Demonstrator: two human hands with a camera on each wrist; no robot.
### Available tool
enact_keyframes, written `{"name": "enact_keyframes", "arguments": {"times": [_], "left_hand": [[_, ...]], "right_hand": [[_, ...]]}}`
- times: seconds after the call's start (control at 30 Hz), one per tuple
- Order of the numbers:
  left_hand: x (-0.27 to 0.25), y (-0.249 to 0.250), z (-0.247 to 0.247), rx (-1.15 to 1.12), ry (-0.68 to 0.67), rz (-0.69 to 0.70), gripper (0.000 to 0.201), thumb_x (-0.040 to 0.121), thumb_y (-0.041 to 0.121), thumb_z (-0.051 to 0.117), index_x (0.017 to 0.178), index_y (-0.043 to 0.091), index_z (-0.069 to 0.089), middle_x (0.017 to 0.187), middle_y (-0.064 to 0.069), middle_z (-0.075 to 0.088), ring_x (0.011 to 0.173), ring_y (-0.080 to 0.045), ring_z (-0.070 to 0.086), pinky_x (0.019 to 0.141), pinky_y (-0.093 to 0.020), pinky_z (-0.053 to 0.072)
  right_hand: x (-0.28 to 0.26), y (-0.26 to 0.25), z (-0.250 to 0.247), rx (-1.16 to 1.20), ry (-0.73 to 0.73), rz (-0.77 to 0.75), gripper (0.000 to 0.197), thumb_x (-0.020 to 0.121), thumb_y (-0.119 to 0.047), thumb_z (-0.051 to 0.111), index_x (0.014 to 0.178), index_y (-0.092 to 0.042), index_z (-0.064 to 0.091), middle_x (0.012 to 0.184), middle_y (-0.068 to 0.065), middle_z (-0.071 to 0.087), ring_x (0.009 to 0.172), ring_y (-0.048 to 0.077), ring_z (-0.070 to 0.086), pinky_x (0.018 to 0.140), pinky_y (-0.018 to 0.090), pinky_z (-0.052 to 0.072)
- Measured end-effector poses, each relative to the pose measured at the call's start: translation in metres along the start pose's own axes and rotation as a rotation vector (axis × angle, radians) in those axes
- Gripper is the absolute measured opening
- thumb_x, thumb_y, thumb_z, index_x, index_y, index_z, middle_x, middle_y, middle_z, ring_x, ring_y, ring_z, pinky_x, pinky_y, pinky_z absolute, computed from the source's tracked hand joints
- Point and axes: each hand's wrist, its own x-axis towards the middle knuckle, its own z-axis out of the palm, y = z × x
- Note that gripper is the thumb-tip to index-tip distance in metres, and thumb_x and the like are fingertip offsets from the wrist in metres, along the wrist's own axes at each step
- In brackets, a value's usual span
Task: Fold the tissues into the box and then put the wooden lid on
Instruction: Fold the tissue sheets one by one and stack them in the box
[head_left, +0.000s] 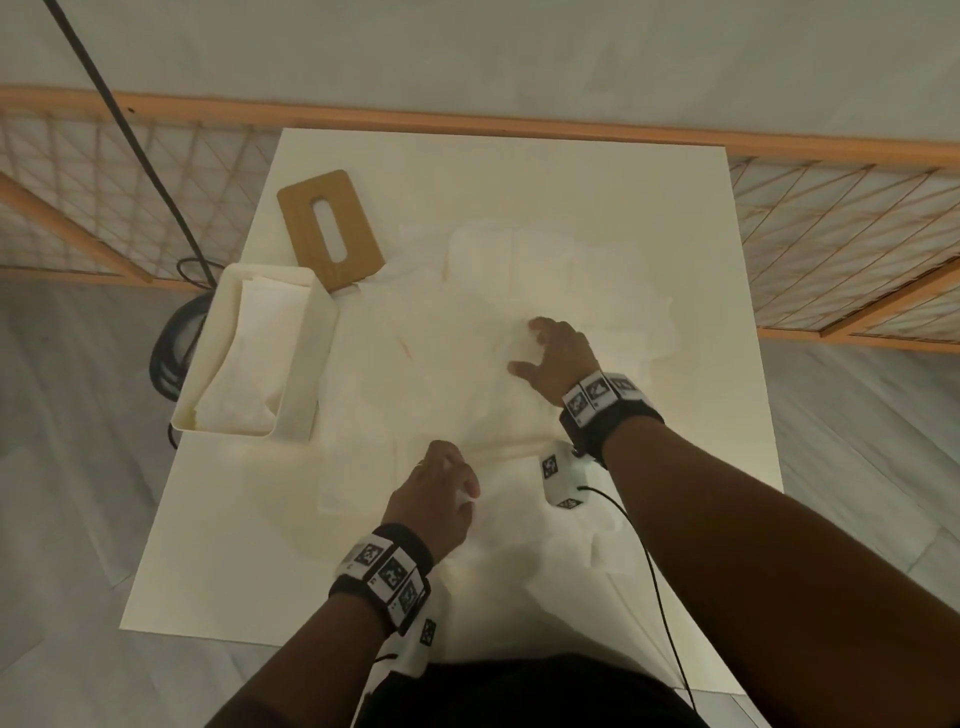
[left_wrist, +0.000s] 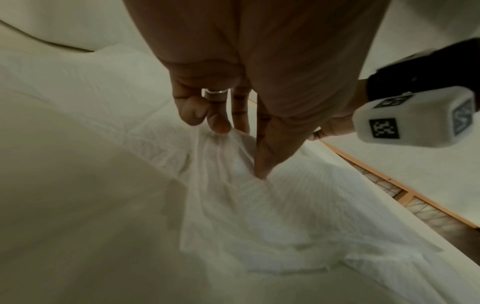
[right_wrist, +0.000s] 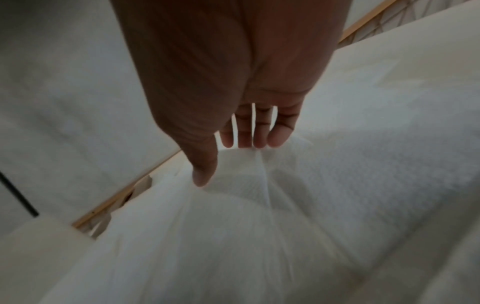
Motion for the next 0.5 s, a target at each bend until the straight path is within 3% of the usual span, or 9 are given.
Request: {"name": "enact_keyframes", "arguments": {"times": [0.07, 0.17, 0.23, 0.33, 0.4, 0.43, 0.5], "left_hand": [[0.001, 0.000, -0.002, 0.004, -0.018, 0.001, 0.008, 0.089, 0.023, 0.069, 0.092, 0.027, 0.063, 0.122, 0.016, 0.038, 0.104, -0.006, 0.055, 0.076, -0.023, 0.045], [0.003, -0.002, -0.002, -0.001, -0.030, 0.015, 0.010, 0.089, 0.024, 0.069, 0.092, 0.028, 0.060, 0.122, 0.016, 0.037, 0.104, -0.007, 0.056, 0.079, -0.025, 0.047], [0.004, -0.004, -0.001, -0.019, -0.021, 0.022, 0.013, 0.088, 0.024, 0.070, 0.091, 0.029, 0.059, 0.122, 0.016, 0.037, 0.104, -0.007, 0.056, 0.079, -0.024, 0.045], [0.004, -0.007, -0.002, -0.019, -0.024, 0.026, 0.013, 0.087, 0.024, 0.071, 0.092, 0.029, 0.060, 0.123, 0.015, 0.038, 0.106, -0.009, 0.055, 0.081, -0.023, 0.045], [0.005, -0.006, -0.003, -0.016, -0.002, 0.028, 0.010, 0.088, 0.029, 0.071, 0.095, 0.026, 0.064, 0.123, 0.012, 0.041, 0.108, -0.012, 0.052, 0.089, -0.027, 0.047], [0.007, -0.003, -0.005, -0.054, 0.022, 0.018, 0.016, 0.089, 0.039, 0.068, 0.097, 0.026, 0.065, 0.123, 0.011, 0.043, 0.109, -0.012, 0.050, 0.094, -0.029, 0.045], [0.013, 0.010, -0.014, -0.299, 0.068, -0.070, 0.052, 0.087, 0.072, 0.047, 0.104, 0.027, 0.068, 0.121, 0.012, 0.052, 0.112, -0.012, 0.050, 0.098, -0.029, 0.037]], "right_hand": [[0.009, -0.002, 0.003, -0.037, -0.027, 0.006, 0.068, 0.085, -0.046, 0.077, 0.143, -0.022, 0.051, 0.138, 0.006, 0.057, 0.131, 0.026, 0.050, 0.106, 0.037, 0.044], [0.010, -0.004, -0.003, -0.052, -0.017, -0.004, 0.052, 0.091, -0.044, 0.071, 0.134, -0.016, 0.061, 0.132, 0.004, 0.064, 0.122, 0.024, 0.058, 0.092, 0.024, 0.038], [0.004, -0.005, -0.014, -0.002, 0.012, -0.011, 0.040, 0.096, -0.040, 0.065, 0.125, -0.013, 0.064, 0.114, 0.003, 0.066, 0.108, 0.025, 0.059, 0.082, 0.022, 0.036], [-0.016, -0.007, -0.040, 0.219, 0.070, 0.019, 0.019, 0.095, -0.031, 0.063, 0.094, -0.012, 0.060, 0.082, -0.002, 0.057, 0.083, 0.023, 0.054, 0.062, 0.026, 0.036], [-0.033, -0.006, -0.058, 0.537, 0.107, 0.091, 0.020, 0.086, -0.029, 0.065, 0.088, -0.011, 0.059, 0.082, 0.002, 0.061, 0.083, 0.026, 0.058, 0.068, 0.030, 0.043], [-0.045, -0.007, -0.065, 0.731, 0.110, 0.115, 0.024, 0.077, -0.029, 0.066, 0.089, -0.009, 0.060, 0.085, 0.006, 0.063, 0.085, 0.027, 0.059, 0.075, 0.034, 0.045], [-0.067, -0.006, -0.070, 1.123, 0.056, 0.127, 0.038, 0.068, -0.025, 0.066, 0.101, -0.006, 0.062, 0.098, 0.015, 0.063, 0.092, 0.030, 0.059, 0.085, 0.044, 0.042]]}}
